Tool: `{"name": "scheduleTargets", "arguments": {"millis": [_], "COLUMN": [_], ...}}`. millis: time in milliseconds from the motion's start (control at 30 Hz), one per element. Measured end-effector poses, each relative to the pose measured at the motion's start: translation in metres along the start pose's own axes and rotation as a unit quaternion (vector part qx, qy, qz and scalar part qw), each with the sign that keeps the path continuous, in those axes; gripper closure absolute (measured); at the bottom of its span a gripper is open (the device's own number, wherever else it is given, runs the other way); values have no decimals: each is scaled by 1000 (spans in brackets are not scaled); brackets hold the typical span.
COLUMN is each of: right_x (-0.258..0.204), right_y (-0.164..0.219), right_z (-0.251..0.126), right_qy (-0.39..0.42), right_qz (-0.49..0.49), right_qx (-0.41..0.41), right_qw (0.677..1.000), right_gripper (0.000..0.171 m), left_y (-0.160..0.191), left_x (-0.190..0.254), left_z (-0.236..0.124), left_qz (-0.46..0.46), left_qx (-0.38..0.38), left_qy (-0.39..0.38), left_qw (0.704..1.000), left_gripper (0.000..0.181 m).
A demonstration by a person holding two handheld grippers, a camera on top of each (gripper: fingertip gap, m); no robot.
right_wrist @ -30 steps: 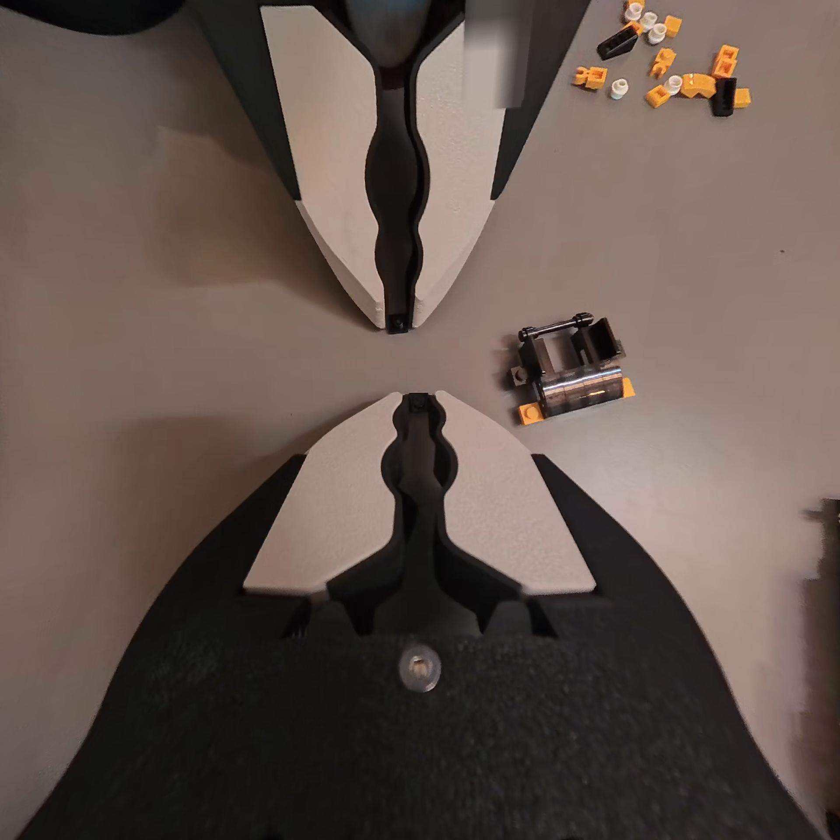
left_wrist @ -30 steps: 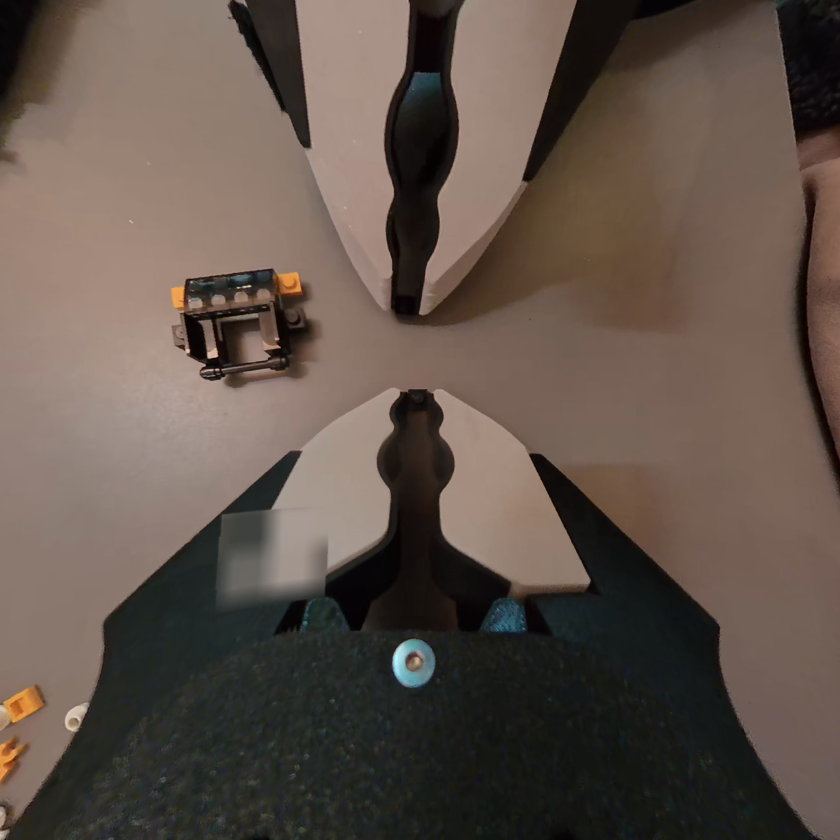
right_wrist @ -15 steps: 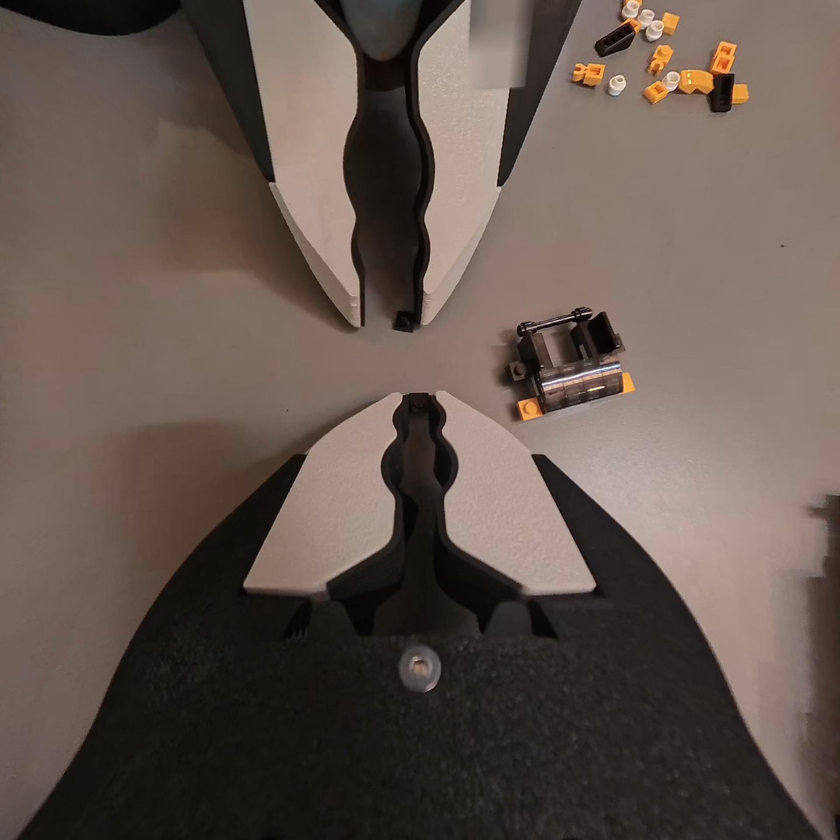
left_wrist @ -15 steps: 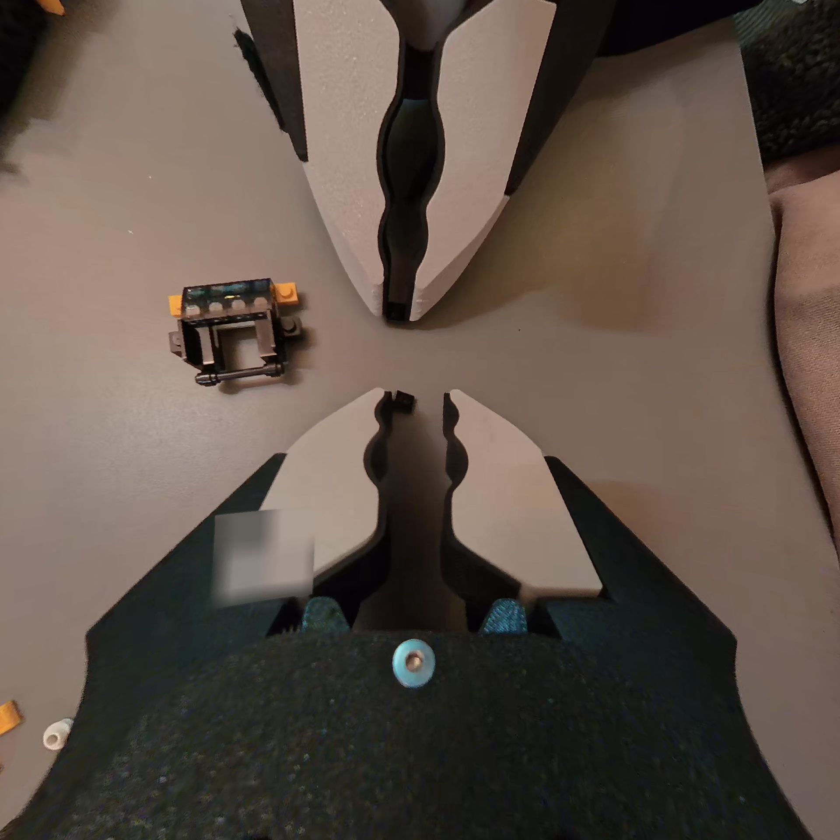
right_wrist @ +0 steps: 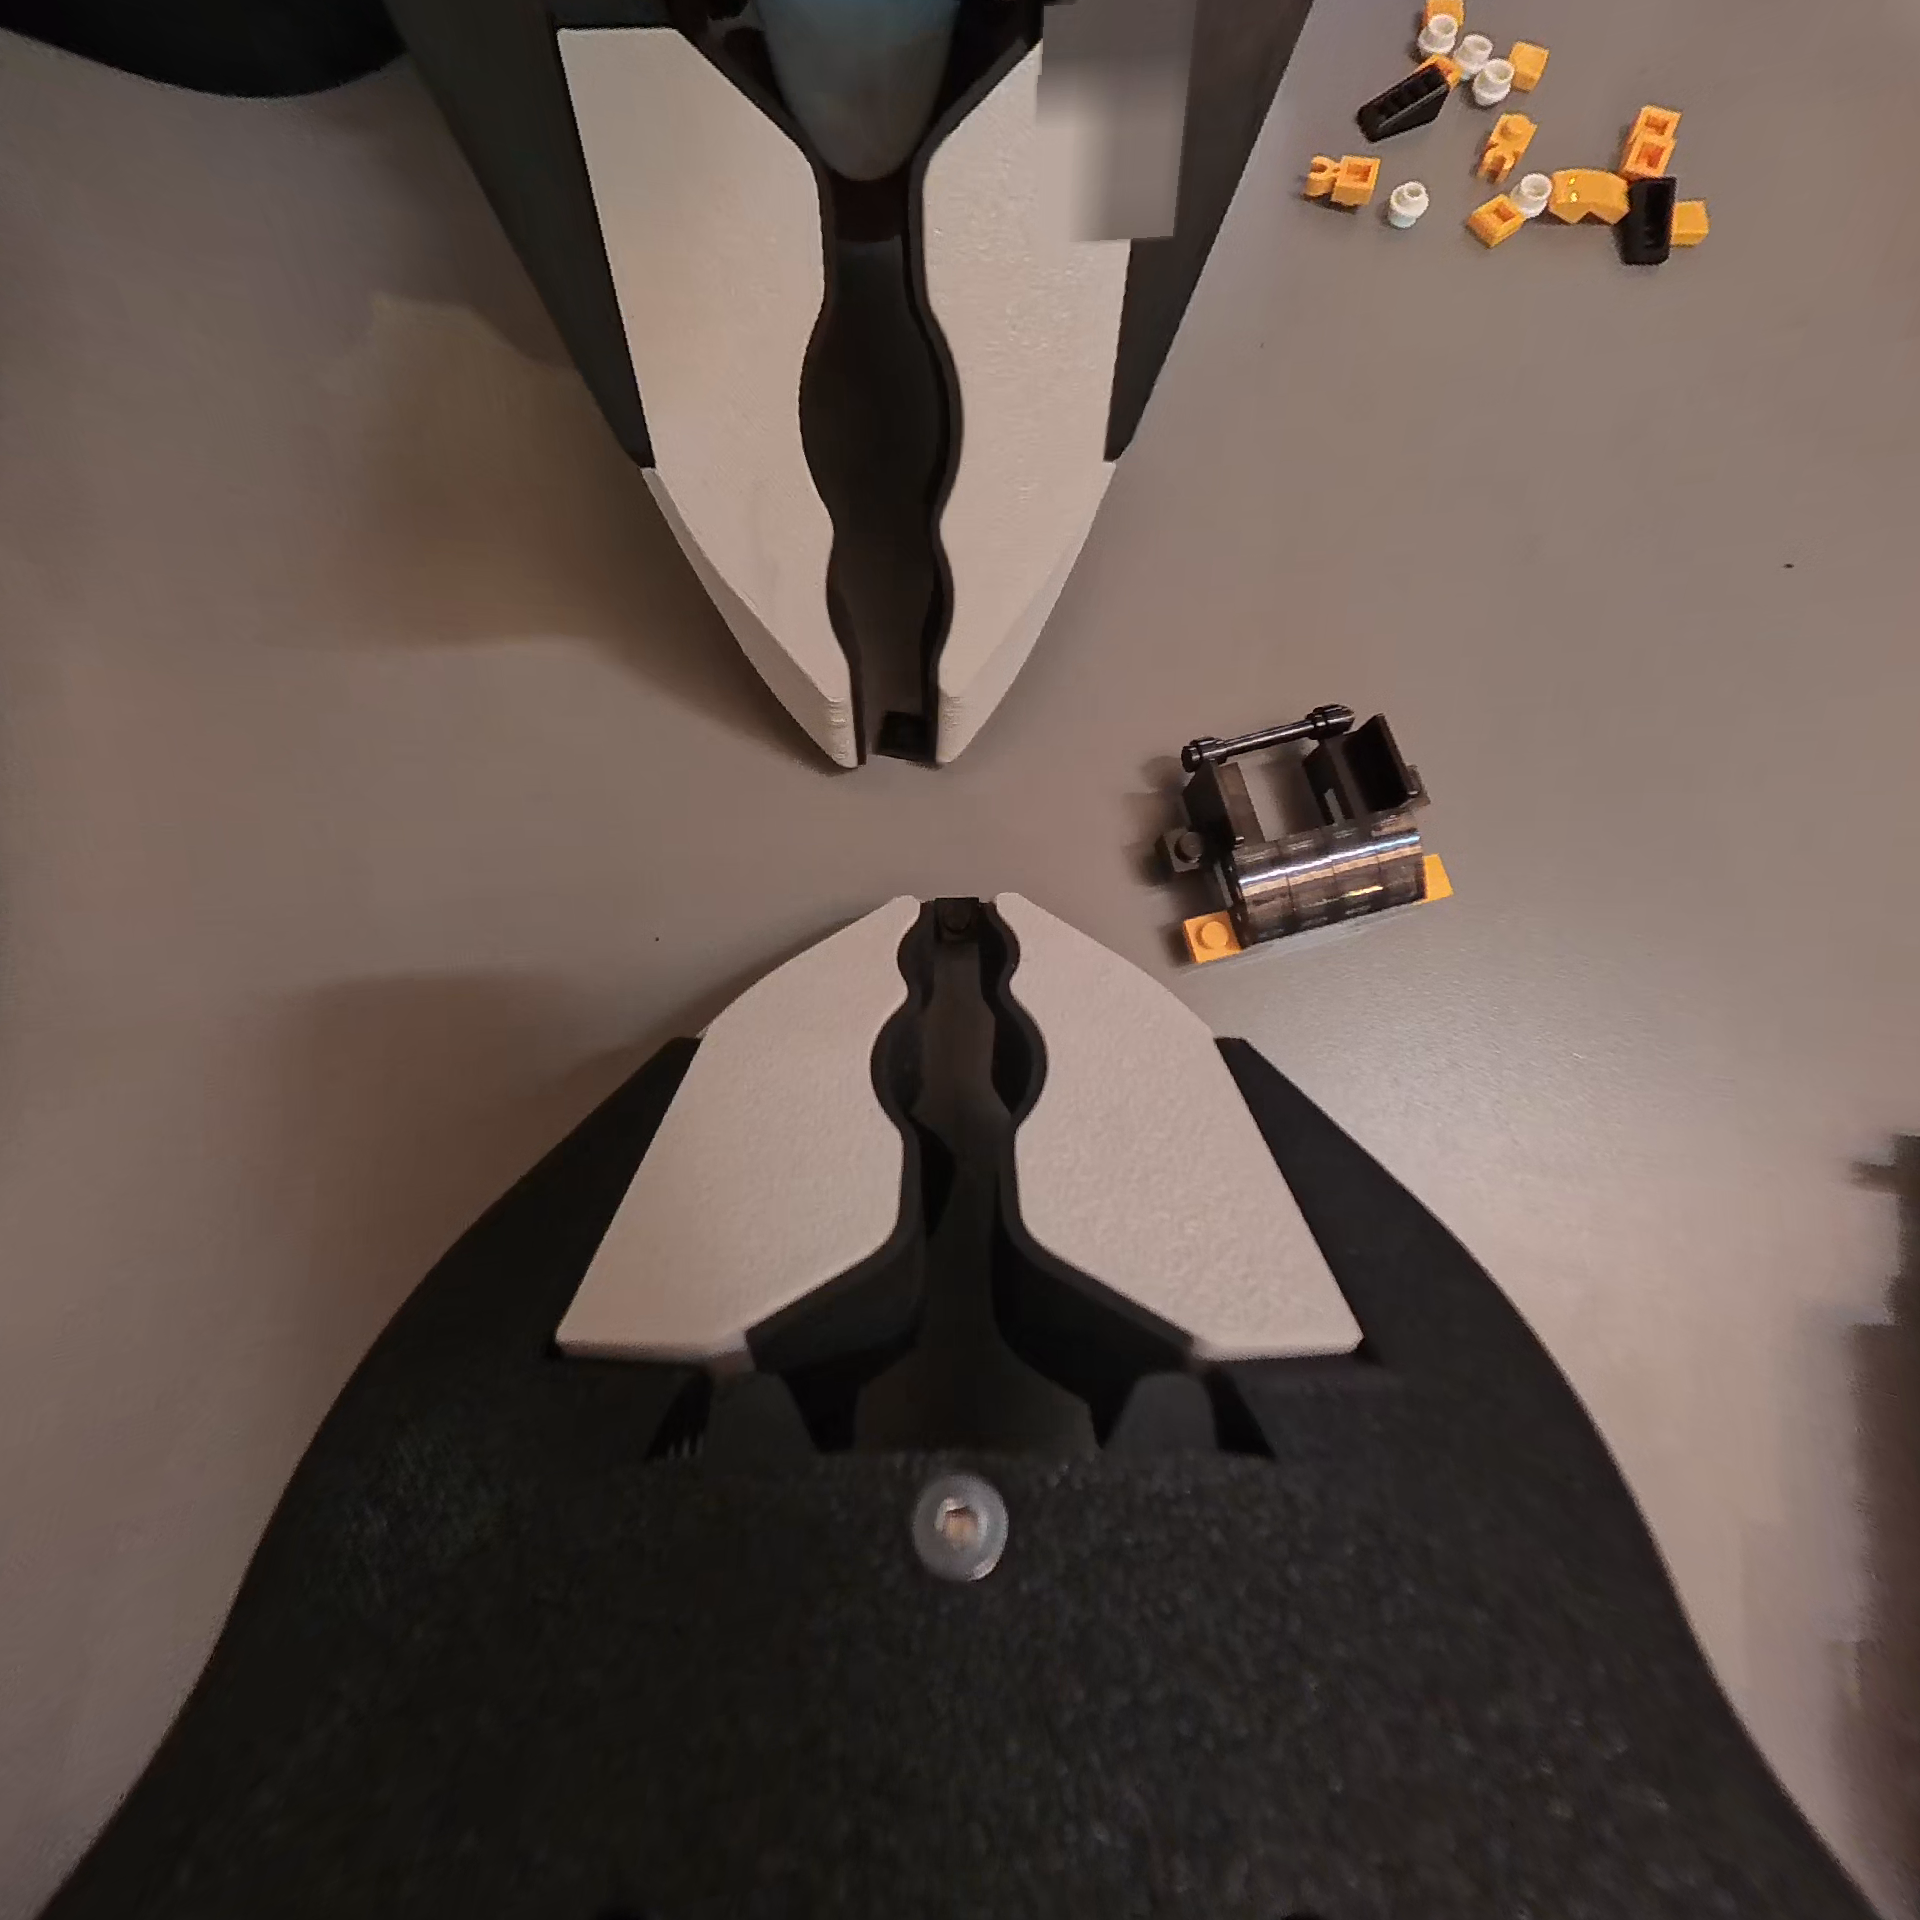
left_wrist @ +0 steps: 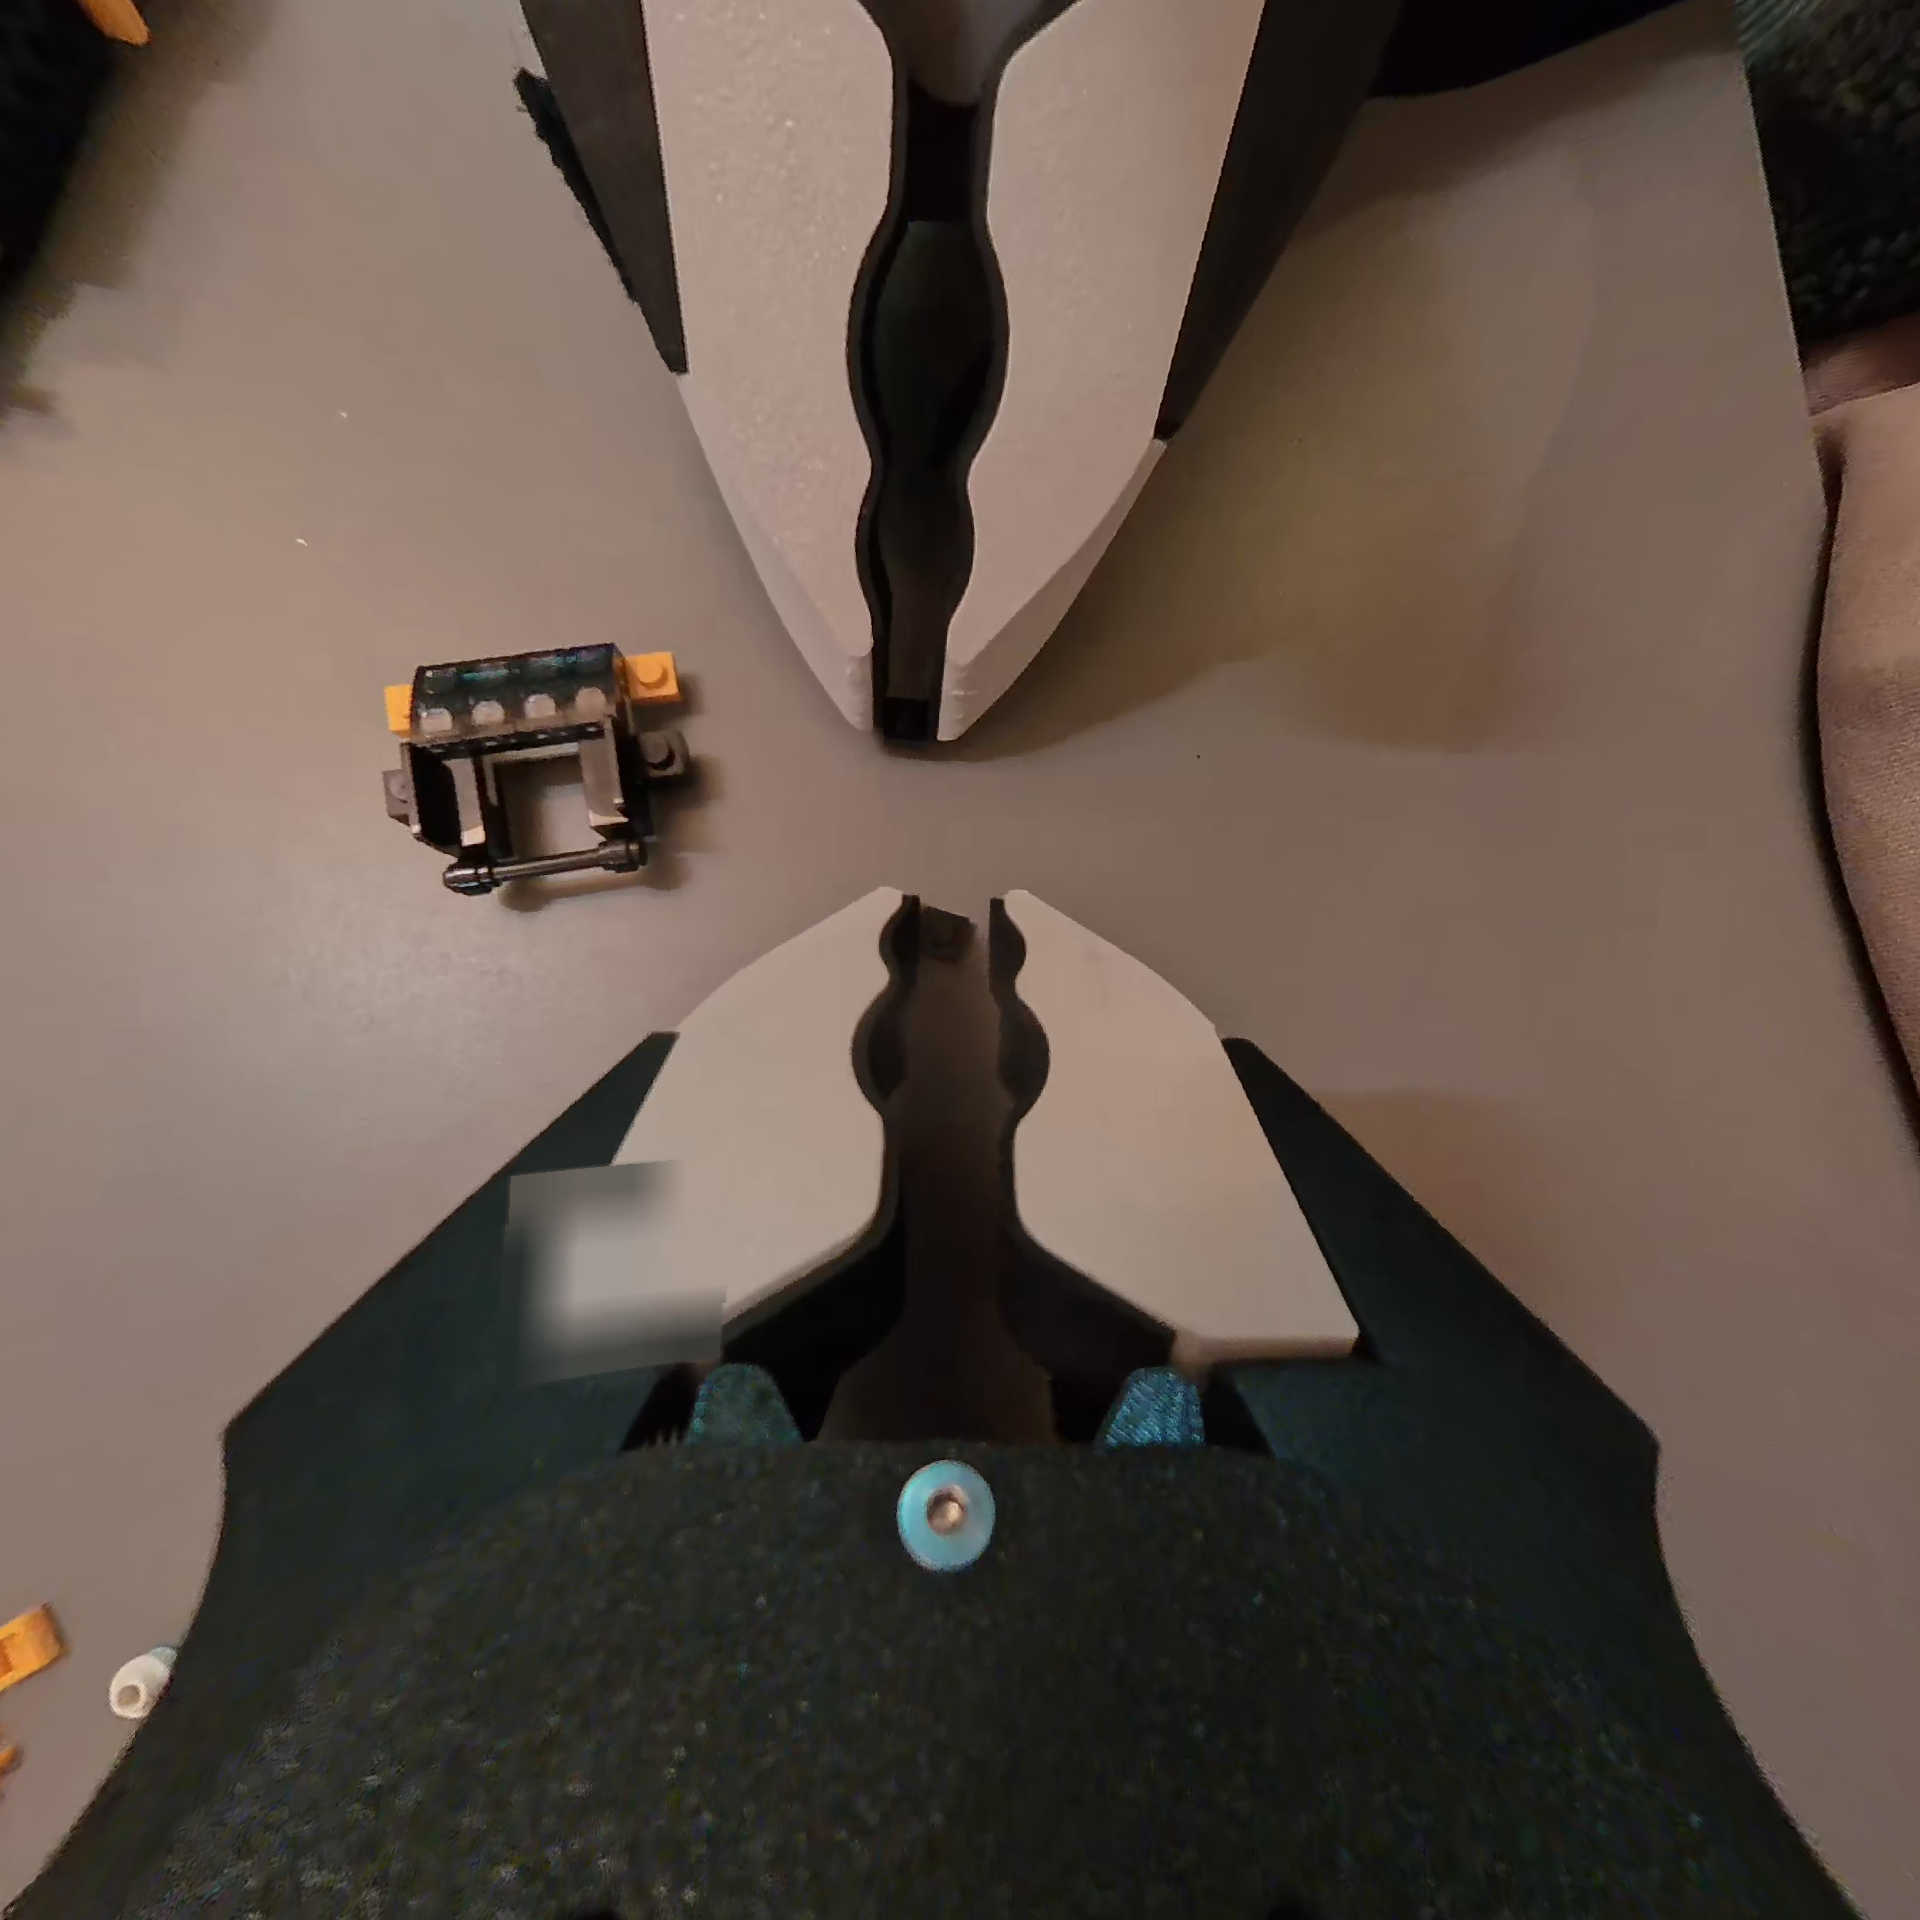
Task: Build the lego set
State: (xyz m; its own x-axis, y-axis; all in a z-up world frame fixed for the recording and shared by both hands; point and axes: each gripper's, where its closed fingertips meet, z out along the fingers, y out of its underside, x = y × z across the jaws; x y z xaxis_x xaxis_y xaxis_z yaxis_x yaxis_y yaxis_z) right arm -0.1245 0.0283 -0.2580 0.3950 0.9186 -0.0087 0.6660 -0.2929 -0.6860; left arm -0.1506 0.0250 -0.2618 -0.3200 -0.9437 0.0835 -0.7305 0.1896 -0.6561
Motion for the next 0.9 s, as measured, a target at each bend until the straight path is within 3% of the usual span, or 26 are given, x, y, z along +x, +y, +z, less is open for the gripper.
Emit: {"name": "scheduleTargets", "arguments": {"millis": [233,400,667,900], "right_x": [2,8,24,25], "right_y": [-2,-8,-2,2], "right_z": [-4,-16,-27,-24], "right_qy": [7,19,35,25], "right_qz": [-2,6,27,33], "right_qx": [7,32,39,39], "right_qw": [1000,999,998,998], "right_gripper": [163,164,163,163], "left_y": [0,-9,-8,-15], "left_x": [1,-2,-51,-73], "left_z": [0,-8,-23,-6], "left_qz": [1,-8,-48,-36], "left_qx": [0,30,73,49], "left_qy": [3,2,-98,-96], "left_qw": [1000,1000,991,994], "left_gripper": [173,163,154,137]}}
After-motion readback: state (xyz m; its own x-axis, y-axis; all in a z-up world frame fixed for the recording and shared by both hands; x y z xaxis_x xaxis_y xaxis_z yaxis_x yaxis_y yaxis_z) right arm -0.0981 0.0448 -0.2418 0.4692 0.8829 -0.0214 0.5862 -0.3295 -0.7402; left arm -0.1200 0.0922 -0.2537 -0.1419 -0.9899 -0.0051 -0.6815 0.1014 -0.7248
